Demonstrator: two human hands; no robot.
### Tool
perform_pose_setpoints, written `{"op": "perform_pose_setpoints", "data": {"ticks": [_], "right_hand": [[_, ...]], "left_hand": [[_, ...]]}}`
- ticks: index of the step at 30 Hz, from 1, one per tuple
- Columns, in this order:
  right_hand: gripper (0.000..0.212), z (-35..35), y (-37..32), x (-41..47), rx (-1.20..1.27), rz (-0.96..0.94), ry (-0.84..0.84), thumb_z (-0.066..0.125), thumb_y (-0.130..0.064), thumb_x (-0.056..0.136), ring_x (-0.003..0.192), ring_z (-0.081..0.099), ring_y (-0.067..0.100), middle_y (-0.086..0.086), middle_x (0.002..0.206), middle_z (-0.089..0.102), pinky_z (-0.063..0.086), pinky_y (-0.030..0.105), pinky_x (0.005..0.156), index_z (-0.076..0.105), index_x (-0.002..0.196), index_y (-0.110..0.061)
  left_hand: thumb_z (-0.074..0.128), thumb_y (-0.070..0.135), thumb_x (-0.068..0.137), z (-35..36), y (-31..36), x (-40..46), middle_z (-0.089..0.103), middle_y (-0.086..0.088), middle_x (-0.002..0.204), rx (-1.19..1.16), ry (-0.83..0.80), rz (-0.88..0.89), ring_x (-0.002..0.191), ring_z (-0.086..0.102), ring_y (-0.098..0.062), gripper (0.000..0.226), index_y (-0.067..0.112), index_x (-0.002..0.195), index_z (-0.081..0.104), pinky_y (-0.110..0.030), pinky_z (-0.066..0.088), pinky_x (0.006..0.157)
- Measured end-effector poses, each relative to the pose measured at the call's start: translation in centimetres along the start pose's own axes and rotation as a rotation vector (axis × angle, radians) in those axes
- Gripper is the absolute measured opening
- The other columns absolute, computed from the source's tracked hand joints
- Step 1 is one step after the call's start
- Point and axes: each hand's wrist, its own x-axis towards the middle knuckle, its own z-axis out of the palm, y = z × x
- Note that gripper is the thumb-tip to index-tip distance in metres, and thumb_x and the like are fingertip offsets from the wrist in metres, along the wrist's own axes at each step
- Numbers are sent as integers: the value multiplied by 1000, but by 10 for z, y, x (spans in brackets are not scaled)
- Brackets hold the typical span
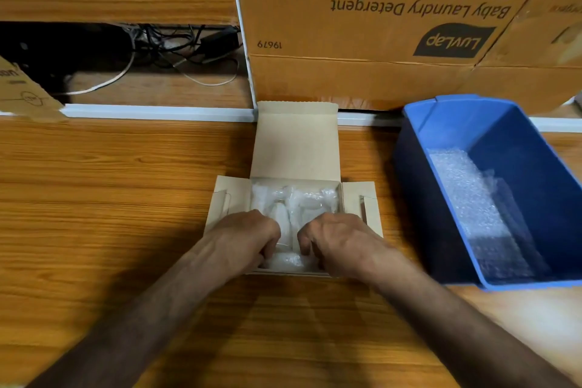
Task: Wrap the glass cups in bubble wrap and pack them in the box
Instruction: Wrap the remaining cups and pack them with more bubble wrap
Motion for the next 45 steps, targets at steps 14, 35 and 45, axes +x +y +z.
{"op": "perform_pose_setpoints", "data": {"ticks": [14,35,45], "right_hand": [[50,13,-5,-3,97,17,-72,64,-5,97,125,59,21,1,140,56,53,36,104,60,142,-27],[52,14,-12,-19,181,67,-21,58,3,98,130,56,16,0,144,55,47,31,109,62,140,-29],[55,13,0,-40,206,118,359,58,-10,93,126,58,14,-9,139,60,51,33,105,56,143,-34]], "left_hand": [[77,9,82,16,-14,7,55,12,85,-59,166,98,74,55,-10,36,32,81,49,-22,47,60],[81,12,82,8,-13,6,49,9,75,-101,170,171,63,51,-9,67,31,134,43,-21,38,55],[77,41,89,-3,-13,-2,59,17,96,-192,385,215,82,62,-8,51,41,131,47,-21,54,68]]}}
